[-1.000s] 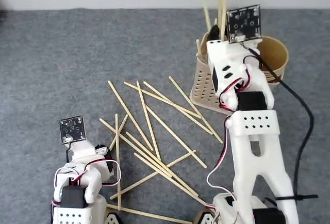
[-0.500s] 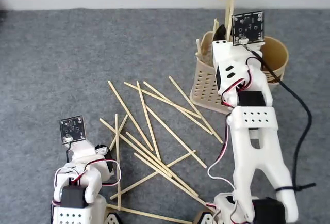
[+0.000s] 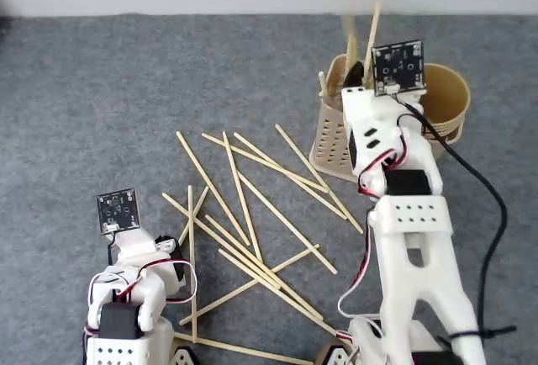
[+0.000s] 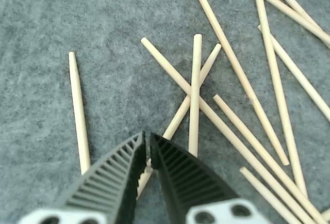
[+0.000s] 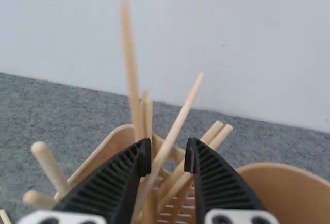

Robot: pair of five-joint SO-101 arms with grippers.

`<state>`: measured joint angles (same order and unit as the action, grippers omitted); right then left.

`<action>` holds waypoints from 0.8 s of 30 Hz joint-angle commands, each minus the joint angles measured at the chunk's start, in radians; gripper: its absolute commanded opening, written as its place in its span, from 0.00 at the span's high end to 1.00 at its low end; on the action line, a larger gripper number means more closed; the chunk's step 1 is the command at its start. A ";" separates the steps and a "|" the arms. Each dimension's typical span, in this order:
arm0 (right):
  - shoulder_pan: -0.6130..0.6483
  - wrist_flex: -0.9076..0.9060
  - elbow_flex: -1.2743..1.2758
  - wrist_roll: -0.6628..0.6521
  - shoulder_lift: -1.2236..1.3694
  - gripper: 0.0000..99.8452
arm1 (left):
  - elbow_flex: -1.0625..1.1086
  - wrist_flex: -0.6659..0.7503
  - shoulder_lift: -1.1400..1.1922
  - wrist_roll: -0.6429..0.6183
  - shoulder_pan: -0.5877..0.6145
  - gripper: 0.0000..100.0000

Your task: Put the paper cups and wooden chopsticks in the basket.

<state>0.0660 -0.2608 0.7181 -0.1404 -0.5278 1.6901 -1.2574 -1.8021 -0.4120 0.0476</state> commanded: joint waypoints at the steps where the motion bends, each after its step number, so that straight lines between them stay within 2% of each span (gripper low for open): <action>1: -0.005 -0.108 0.005 0.000 -0.104 0.88 | -0.008 -0.003 -0.012 0.005 -0.002 0.99; 11: 0.059 -0.329 0.009 0.000 -0.308 0.89 | -0.008 -0.003 -0.012 0.005 -0.002 0.99; 19: 0.054 -0.404 0.011 0.002 -0.326 0.89 | -0.008 -0.003 -0.012 0.005 -0.002 0.99; 24: 0.064 -0.449 0.008 0.114 -0.326 0.89 | -0.008 -0.003 -0.012 0.005 -0.002 0.99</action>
<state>0.1258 -0.6981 0.7334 -0.0867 -0.8255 1.6901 -1.2574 -1.8021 -0.4120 0.0476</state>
